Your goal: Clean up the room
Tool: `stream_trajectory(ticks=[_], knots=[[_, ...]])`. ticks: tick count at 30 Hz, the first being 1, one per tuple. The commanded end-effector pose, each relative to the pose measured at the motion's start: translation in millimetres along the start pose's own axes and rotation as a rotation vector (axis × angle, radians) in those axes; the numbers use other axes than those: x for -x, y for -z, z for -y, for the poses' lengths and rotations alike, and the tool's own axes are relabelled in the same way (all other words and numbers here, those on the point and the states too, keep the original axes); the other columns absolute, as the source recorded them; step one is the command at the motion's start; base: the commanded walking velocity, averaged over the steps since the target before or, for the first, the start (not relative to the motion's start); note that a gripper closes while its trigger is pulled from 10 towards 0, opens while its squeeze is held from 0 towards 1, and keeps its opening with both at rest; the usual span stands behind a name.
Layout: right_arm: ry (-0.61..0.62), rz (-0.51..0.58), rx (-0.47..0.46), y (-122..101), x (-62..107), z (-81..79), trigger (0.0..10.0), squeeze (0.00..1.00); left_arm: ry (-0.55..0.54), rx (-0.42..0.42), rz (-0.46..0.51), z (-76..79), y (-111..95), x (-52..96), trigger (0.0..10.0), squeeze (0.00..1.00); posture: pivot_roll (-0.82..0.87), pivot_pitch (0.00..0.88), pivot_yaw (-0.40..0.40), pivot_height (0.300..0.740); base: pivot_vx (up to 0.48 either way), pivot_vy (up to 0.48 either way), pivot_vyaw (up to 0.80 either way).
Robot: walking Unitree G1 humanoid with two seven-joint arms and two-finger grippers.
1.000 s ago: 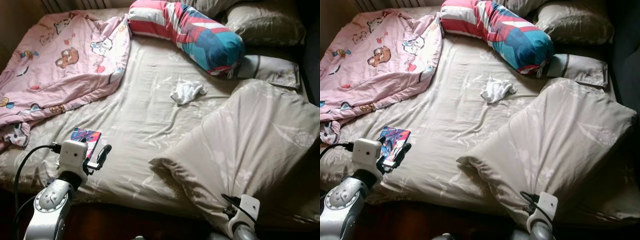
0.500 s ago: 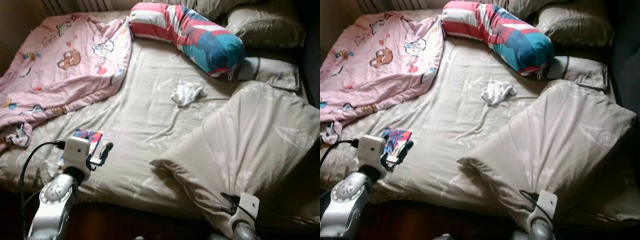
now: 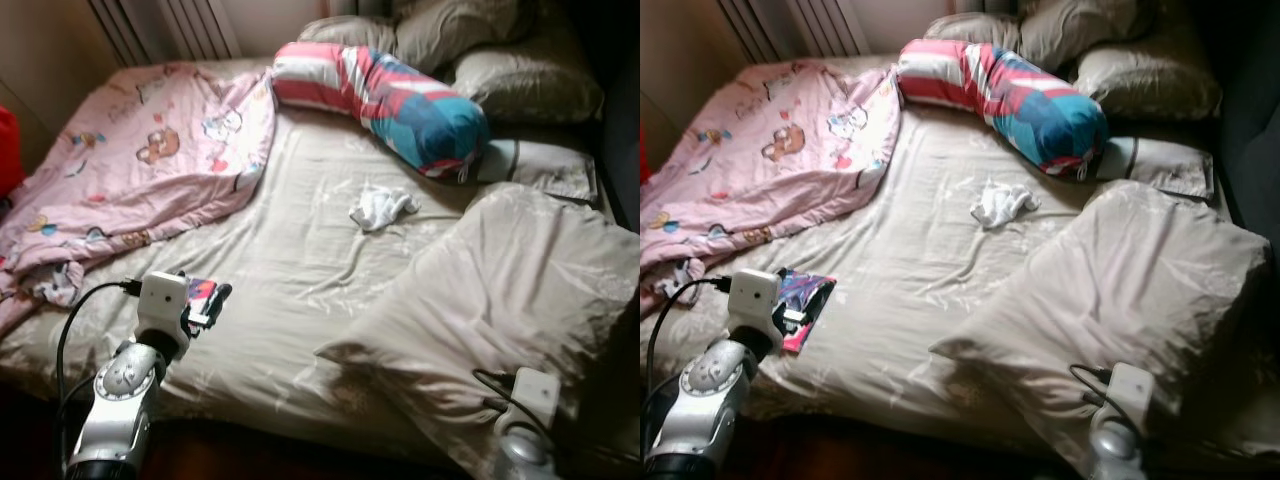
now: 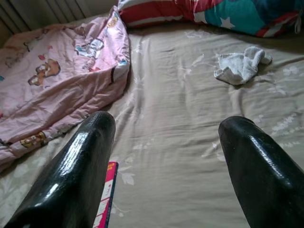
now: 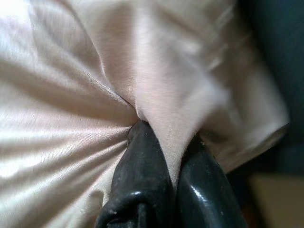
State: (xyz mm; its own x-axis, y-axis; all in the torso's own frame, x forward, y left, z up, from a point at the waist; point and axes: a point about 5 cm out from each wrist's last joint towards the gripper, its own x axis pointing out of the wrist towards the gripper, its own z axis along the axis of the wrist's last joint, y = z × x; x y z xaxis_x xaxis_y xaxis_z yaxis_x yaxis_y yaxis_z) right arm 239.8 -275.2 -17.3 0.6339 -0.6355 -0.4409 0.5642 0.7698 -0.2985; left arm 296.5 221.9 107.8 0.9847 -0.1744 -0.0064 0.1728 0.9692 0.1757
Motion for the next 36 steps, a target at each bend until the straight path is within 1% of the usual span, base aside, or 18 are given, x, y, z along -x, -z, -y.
stream_trajectory(ticks=[1,4,5,6,8,11,12,13,15,18,19,20,26,31,32,33,35,36], knots=[[0.116,0.215,-0.012,-44.6,-12.1,25.2,0.0,0.00,-0.017,-0.017,-0.026,-3.7,6.8,2.4,10.0,0.00,-0.02,0.053,0.118,0.740,0.000,0.000,0.00],[0.217,0.282,-0.017,-56.0,-14.7,52.0,0.0,0.00,-0.003,-0.009,-0.026,-0.4,7.9,-1.4,10.0,0.00,-0.04,0.050,0.123,0.740,0.000,0.000,0.00],[0.287,0.299,-0.027,-58.2,-15.0,71.5,0.0,0.00,0.003,-0.005,-0.025,1.7,8.0,-4.2,10.0,0.00,-0.06,0.048,0.127,0.740,0.000,0.000,0.00],[0.303,0.302,-0.030,-58.6,-14.9,76.1,0.0,0.00,0.004,-0.005,-0.025,2.1,8.0,-4.9,10.0,0.00,-0.06,0.048,0.127,0.740,0.000,0.000,0.00],[0.377,0.316,0.003,-57.0,-12.3,100.2,0.0,0.00,0.012,-0.001,-0.019,3.4,8.1,-8.6,10.0,0.00,-0.09,0.047,0.132,0.740,0.000,0.000,0.00],[0.418,0.316,0.020,-54.4,-9.4,112.3,0.0,0.00,0.017,0.000,-0.016,3.7,8.4,-10.7,10.0,0.00,-0.10,0.048,0.136,0.740,0.000,0.000,0.00],[0.472,0.298,0.032,-48.6,-5.0,124.9,0.0,0.00,0.024,0.001,-0.017,4.8,9.0,-12.0,10.0,0.00,-0.10,0.049,0.138,0.740,0.000,0.000,0.00],[0.472,0.298,0.032,-48.6,-5.0,124.9,0.0,0.00,0.024,0.001,-0.017,4.8,9.0,-12.0,10.0,0.00,-0.10,0.049,0.138,0.740,0.000,0.000,0.00],[0.586,0.258,0.027,-35.8,5.4,146.7,0.0,0.00,0.039,0.007,-0.019,8.5,10.4,-13.4,10.0,0.00,-0.11,0.051,0.144,0.740,0.000,0.000,0.00],[0.624,0.232,0.011,-30.0,7.3,153.9,0.0,0.00,0.044,0.008,-0.020,9.6,10.8,-13.6,10.0,0.00,-0.11,0.052,0.144,0.740,0.000,0.000,0.00],[0.644,0.200,-0.005,-24.9,7.7,157.4,6.2,0.00,0.047,0.008,-0.020,10.1,11.4,-13.8,10.0,0.00,-0.11,0.053,0.146,0.740,0.000,0.000,0.00],[0.647,0.186,-0.010,-23.3,7.9,157.7,10.0,0.00,0.048,0.008,-0.020,10.2,11.6,-13.9,10.0,0.00,-0.11,0.053,0.146,0.740,0.000,0.000,0.00],[0.628,0.176,-0.032,-22.7,10.9,145.5,10.0,0.00,0.053,0.012,-0.018,11.2,13.4,-12.9,10.0,0.00,-0.09,0.054,0.147,0.740,0.000,0.000,0.00],[0.635,0.212,-0.039,-25.3,13.3,142.8,10.0,0.00,0.060,0.014,-0.019,12.9,14.1,-12.4,10.0,0.00,-0.09,0.054,0.147,0.740,0.000,0.000,0.00],[0.639,0.225,-0.024,-26.8,14.1,143.2,10.0,0.93,0.061,0.015,-0.019,13.0,14.2,-12.2,10.0,0.00,-0.09,0.055,0.150,0.740,0.000,0.000,0.00],[0.649,0.256,-0.006,-30.6,16.1,143.9,10.0,1.00,0.063,0.017,-0.018,13.4,14.4,-12.3,10.0,0.00,-0.09,0.054,0.150,0.740,0.000,0.000,0.00],[0.656,0.279,-0.004,-33.8,17.6,144.3,10.0,1.00,0.065,0.019,-0.018,13.7,14.5,-12.5,10.0,0.00,-0.10,0.055,0.151,0.740,0.000,0.000,0.00],[0.668,0.325,0.036,-40.8,20.2,144.8,10.0,1.00,0.068,0.027,-0.018,15.3,14.9,-12.9,10.0,0.00,-0.10,0.055,0.152,0.740,0.000,0.000,0.00]])
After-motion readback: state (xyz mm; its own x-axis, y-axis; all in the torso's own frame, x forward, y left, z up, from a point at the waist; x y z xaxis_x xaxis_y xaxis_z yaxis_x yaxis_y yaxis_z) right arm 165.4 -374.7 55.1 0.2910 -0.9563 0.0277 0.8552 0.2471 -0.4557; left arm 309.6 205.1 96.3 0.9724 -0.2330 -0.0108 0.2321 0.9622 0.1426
